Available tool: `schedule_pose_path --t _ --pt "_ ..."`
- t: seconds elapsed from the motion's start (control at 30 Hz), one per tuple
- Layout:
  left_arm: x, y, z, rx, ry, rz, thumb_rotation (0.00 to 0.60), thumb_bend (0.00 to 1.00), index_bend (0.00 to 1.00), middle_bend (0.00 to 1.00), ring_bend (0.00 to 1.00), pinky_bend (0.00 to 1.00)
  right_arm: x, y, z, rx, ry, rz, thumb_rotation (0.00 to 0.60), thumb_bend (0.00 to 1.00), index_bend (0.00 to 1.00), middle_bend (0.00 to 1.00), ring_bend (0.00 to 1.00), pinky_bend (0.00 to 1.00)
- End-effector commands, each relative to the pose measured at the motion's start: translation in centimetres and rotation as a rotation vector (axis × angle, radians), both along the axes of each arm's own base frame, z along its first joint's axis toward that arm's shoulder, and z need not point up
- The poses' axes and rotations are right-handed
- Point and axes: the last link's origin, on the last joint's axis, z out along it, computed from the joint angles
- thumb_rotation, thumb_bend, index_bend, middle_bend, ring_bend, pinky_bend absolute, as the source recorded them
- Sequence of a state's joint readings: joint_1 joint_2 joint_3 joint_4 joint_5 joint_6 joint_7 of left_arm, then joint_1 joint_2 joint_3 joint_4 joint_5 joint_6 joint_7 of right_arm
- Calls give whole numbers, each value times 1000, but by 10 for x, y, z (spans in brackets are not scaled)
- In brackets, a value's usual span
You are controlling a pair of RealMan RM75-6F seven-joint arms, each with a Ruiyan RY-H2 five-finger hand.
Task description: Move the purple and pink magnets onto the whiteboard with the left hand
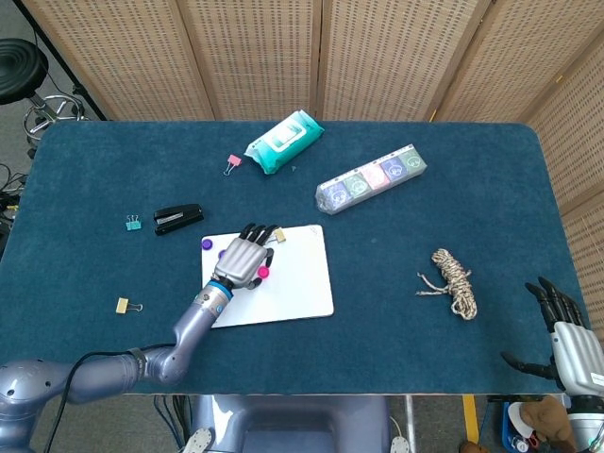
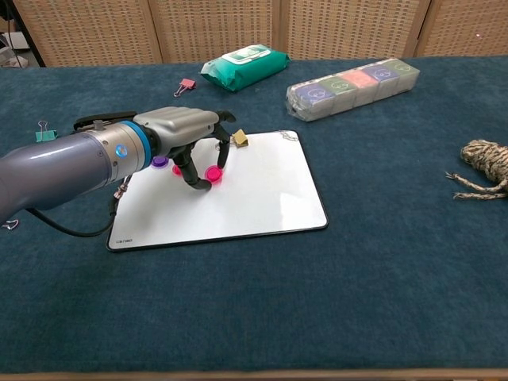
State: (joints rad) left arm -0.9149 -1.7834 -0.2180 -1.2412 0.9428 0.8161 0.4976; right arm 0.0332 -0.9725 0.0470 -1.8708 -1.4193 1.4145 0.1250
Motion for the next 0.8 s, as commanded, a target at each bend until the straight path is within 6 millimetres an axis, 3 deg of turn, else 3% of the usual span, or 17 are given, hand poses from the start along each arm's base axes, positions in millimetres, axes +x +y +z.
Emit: schedule_pose_path --t 0.03,0.8 --pt "0 0 0 2 2 0 600 274 552 0 0 0 0 0 0 -2 0 0 600 0 86 0 0 0" --pt "-10 0 1 -8 5 33 600 267 454 0 0 0 0 0 0 0 -2 1 600 0 86 0 0 0"
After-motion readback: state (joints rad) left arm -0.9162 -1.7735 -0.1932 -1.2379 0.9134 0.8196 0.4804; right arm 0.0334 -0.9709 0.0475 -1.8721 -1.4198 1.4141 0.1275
